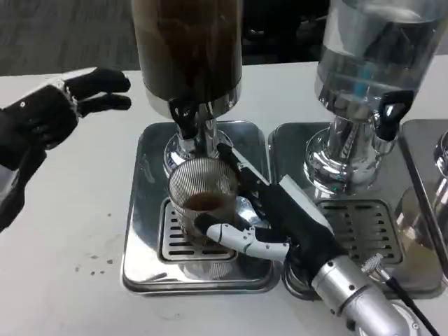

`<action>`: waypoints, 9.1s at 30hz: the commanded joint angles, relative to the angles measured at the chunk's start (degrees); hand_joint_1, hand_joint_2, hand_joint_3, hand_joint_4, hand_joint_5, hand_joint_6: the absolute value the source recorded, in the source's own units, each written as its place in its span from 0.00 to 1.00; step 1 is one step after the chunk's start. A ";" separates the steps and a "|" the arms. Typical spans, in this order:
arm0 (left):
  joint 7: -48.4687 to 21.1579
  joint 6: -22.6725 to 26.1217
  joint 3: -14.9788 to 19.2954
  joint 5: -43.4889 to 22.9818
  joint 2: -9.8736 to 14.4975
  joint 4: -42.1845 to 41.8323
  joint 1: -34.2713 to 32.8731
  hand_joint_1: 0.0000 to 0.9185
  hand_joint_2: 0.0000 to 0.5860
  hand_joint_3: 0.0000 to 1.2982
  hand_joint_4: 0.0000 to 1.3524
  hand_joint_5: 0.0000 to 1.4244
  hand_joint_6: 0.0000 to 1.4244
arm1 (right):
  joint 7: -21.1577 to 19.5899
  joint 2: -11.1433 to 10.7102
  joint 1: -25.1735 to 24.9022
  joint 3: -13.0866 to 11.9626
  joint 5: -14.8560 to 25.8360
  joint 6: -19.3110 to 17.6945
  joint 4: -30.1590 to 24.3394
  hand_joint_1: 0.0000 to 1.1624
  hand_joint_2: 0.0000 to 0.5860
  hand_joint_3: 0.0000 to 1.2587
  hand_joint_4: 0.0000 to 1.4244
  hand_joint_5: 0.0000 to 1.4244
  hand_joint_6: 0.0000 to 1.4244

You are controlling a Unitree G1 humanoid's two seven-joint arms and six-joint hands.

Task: Grasp the cup under the faucet to collect the drink, then remove the cup.

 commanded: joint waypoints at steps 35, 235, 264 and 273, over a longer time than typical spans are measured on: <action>2.73 -0.84 0.63 3.41 0.92 7.18 3.82 0.00 0.12 0.26 0.19 0.20 0.15 | -4.41 3.20 -5.66 1.41 -2.75 -3.14 11.82 0.60 0.33 0.00 0.00 0.00 0.00; 2.74 -9.63 -4.96 11.66 5.49 6.30 6.64 0.00 0.16 0.27 0.23 0.23 0.17 | -8.01 -12.54 13.50 -9.12 -13.05 -2.13 -21.18 0.83 0.26 0.68 0.64 0.75 0.94; 3.30 -25.75 -5.12 14.75 10.92 -5.31 13.21 0.00 0.07 0.15 0.04 0.05 0.08 | -2.87 -13.65 19.64 -14.46 -9.74 1.09 -32.37 0.88 0.26 0.72 0.66 0.75 0.92; 2.87 -28.91 -6.17 13.91 13.11 -7.45 14.40 0.00 0.06 0.14 0.03 0.03 0.06 | -1.56 -13.67 21.00 -15.56 -9.10 1.35 -34.48 0.88 0.26 0.73 0.67 0.75 0.92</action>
